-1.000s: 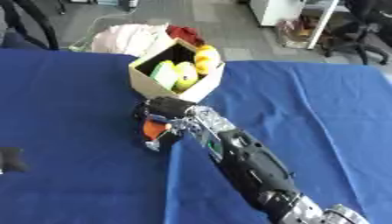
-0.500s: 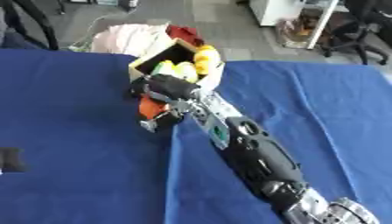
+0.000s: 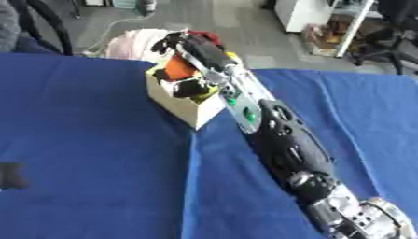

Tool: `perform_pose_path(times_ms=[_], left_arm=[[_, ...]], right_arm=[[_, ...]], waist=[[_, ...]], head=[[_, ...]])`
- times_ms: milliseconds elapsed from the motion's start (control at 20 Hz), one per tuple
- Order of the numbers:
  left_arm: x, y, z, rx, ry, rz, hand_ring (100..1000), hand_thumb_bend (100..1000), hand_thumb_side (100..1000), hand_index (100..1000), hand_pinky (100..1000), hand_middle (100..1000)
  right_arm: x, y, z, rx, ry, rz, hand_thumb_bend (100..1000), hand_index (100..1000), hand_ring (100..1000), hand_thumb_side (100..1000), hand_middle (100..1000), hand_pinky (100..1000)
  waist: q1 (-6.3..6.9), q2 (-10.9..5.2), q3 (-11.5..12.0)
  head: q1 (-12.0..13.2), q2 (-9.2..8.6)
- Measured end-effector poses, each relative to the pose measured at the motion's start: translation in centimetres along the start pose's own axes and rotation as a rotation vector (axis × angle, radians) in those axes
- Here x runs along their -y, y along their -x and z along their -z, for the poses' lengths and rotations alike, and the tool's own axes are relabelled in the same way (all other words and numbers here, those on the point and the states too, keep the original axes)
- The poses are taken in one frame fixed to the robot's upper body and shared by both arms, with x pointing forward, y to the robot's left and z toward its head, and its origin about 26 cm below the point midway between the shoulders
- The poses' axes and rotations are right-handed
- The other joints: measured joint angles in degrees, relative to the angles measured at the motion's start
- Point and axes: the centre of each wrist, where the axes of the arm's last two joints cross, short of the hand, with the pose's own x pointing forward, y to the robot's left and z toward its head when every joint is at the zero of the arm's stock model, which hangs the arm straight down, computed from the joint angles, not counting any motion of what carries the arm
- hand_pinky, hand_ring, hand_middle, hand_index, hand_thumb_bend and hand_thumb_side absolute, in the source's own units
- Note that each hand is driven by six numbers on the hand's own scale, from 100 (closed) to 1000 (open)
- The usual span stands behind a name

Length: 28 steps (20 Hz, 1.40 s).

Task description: Pick up objects on the table and place them in the box.

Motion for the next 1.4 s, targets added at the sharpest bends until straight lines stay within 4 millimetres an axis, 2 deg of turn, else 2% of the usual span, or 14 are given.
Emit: perform_pose_path(times_ms=[100, 250, 350, 500, 1050, 1100, 1400], left_arm=[[0.1, -0.1, 0.1, 0.005, 0.009, -0.003, 530, 100, 784, 663, 650, 477], [0.1, -0.1, 0.2, 0.006, 0.012, -0.003, 530, 100, 787, 662, 650, 477], [0.1, -0.1, 0.2, 0.007, 0.012, -0.003, 530, 100, 789, 662, 650, 477], [0.1, -0.1, 0.2, 0.008, 0.012, -0.002, 529, 100, 791, 662, 649, 476], [0.1, -0.2, 0.4, 0.012, 0.012, 0.0, 528, 100, 794, 661, 648, 476], [0.1, -0.2, 0.4, 0.012, 0.012, 0.0, 528, 100, 794, 661, 648, 476], [0.1, -0.2, 0.4, 0.012, 0.011, 0.001, 527, 100, 793, 661, 648, 476]], right_arm=[[-0.1, 1.1, -0.4, -0.069, 0.054, -0.009, 100, 878, 541, 250, 781, 477], [-0.8, 2.2, -0.9, -0.141, 0.089, -0.027, 100, 969, 776, 222, 881, 662], [-1.6, 2.7, -1.4, -0.174, 0.067, -0.04, 100, 990, 826, 211, 914, 722], [-2.6, 3.3, -2.0, -0.205, 0.007, -0.046, 100, 1000, 854, 206, 932, 773], [-3.8, 3.6, -2.7, -0.209, -0.101, -0.027, 100, 1000, 857, 206, 946, 815], [-3.9, 3.5, -2.7, -0.205, -0.104, -0.02, 100, 1000, 866, 217, 941, 864], [-3.2, 2.6, -2.1, -0.147, -0.038, 0.123, 100, 1000, 925, 314, 944, 996]], waist=[[-0.25, 0.02, 0.5], [-0.52, 0.06, 0.6], [-0.59, 0.07, 0.7], [-0.72, 0.3, 0.6], [-1.0, 0.33, 0.3], [-1.0, 0.33, 0.2], [-1.0, 0.33, -0.8]], head=[[-0.1, -0.26], [-0.2, -0.67], [-0.2, -0.7], [-0.2, -0.72], [-0.2, -0.76], [-0.2, -0.78], [0.0, -0.93]])
